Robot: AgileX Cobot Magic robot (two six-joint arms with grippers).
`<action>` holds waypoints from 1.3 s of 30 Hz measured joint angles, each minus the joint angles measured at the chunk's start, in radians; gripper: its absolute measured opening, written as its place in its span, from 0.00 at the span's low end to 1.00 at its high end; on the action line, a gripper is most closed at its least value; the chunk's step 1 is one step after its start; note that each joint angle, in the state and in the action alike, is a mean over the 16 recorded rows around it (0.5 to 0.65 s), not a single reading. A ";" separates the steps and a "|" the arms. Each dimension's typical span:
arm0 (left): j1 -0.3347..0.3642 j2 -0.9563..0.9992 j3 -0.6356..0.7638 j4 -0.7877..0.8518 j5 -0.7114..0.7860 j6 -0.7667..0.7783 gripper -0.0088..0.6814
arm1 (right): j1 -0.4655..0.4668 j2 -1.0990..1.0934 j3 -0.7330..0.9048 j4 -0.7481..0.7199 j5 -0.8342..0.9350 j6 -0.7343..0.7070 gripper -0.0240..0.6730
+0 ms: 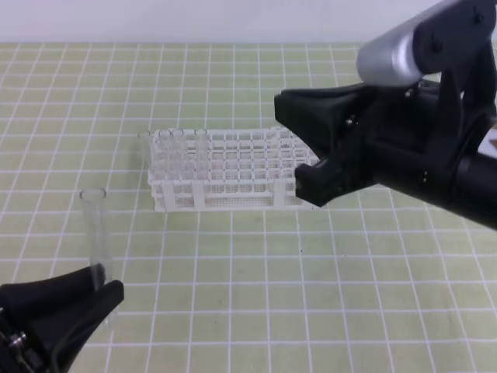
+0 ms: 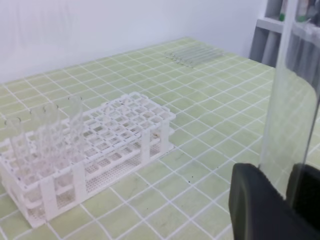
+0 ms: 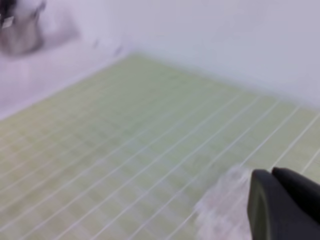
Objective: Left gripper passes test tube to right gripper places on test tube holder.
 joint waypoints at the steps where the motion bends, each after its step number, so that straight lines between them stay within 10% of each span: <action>1: 0.000 0.001 0.000 0.000 -0.007 -0.004 0.02 | 0.016 0.000 0.011 0.000 -0.043 -0.007 0.03; 18: 0.000 0.003 0.001 0.002 -0.026 -0.116 0.02 | 0.268 0.000 0.320 -0.064 -0.638 -0.035 0.03; 39: 0.143 0.131 0.001 0.289 -0.133 -0.418 0.02 | 0.313 -0.002 0.296 -0.162 -0.548 0.000 0.03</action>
